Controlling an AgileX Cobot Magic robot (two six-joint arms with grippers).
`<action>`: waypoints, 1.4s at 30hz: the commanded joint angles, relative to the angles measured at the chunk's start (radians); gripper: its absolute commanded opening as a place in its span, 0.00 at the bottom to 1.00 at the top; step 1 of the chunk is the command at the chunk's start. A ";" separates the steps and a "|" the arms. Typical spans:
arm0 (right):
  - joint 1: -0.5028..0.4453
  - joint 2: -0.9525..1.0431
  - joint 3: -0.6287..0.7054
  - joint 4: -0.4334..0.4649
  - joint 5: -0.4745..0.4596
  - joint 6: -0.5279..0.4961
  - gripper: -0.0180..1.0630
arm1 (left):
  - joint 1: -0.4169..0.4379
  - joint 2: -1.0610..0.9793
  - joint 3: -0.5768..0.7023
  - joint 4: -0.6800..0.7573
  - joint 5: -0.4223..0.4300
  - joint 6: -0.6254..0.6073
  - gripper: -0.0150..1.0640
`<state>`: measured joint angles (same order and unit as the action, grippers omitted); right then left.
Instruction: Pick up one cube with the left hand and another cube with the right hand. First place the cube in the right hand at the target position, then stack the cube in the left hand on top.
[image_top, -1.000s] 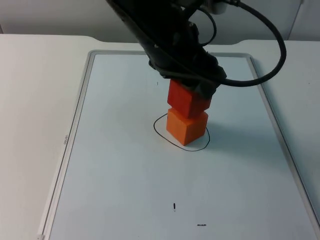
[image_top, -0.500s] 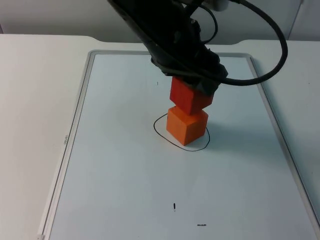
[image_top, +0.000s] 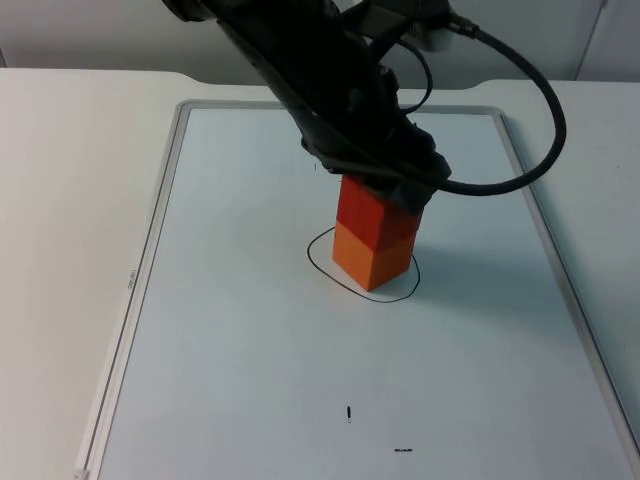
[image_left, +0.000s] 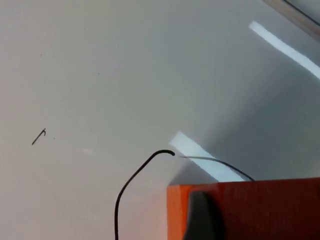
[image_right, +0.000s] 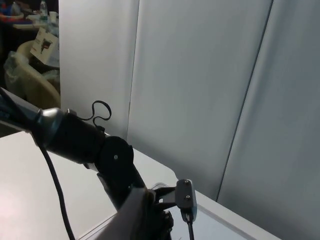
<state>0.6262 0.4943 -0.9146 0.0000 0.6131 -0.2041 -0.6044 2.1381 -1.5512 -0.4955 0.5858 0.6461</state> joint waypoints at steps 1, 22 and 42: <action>-0.002 0.002 0.004 -0.006 -0.010 -0.006 0.97 | -0.007 -0.002 -0.010 -0.011 -0.004 0.001 0.19; -0.002 0.002 0.004 -0.006 -0.010 -0.006 0.97 | -0.007 -0.002 -0.010 -0.011 -0.005 0.001 0.85; -0.002 0.002 0.004 0.006 -0.001 -0.008 0.97 | -0.007 -0.473 -0.219 0.084 0.343 -0.035 0.87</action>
<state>0.6262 0.4943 -0.9146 0.0000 0.6131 -0.2088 -0.6044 1.7568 -1.7603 -0.4538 0.8642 0.6402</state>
